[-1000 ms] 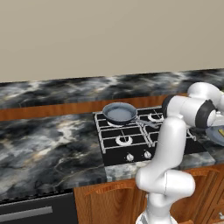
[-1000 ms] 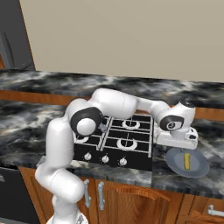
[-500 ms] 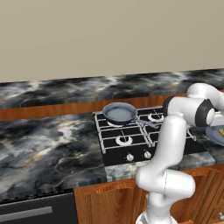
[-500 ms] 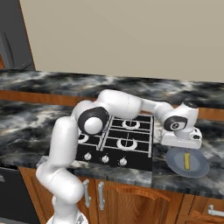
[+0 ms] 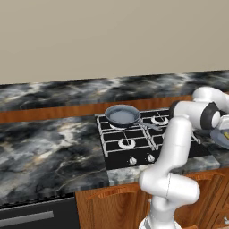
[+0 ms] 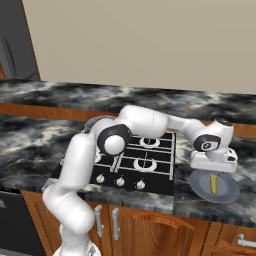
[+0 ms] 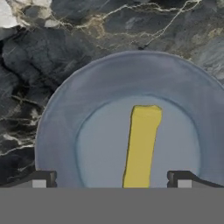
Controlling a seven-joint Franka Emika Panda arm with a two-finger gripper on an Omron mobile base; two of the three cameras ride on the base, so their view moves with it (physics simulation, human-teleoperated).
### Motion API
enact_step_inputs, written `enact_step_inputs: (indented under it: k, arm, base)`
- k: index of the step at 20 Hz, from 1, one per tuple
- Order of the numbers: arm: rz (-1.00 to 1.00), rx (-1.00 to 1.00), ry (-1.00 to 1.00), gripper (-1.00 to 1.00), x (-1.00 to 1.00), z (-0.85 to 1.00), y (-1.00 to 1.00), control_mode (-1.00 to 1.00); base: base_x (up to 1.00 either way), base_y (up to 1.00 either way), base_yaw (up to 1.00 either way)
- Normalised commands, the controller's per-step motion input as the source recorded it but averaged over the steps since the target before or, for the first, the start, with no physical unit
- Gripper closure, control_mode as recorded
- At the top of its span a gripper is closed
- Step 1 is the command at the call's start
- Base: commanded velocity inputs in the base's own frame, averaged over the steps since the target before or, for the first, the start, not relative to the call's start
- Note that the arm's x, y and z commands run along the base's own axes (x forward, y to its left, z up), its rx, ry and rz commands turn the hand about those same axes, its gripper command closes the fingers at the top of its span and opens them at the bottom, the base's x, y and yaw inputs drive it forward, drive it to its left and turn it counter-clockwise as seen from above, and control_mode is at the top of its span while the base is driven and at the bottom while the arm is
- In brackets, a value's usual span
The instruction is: Pick up the butter stick and place it in the pan. Then turn on the burner for the pan.
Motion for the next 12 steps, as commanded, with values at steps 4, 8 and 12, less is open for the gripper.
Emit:
enact_step_inputs:
  k: [4, 8, 12]
  arm:
    - [0.0, 0.0, 0.04, -1.0, 0.0, -0.14, -0.22, -1.0]
    - [0.0, 0.0, 0.06, -1.0, 0.0, -0.05, -0.13, -1.0]
    - [0.0, 0.0, 0.07, -1.0, 0.0, -0.06, -0.07, -1.0]
  base:
    - [0.0, 0.0, 0.0]
    - [0.0, 0.0, 0.0]
    - [0.0, 0.0, 0.0]
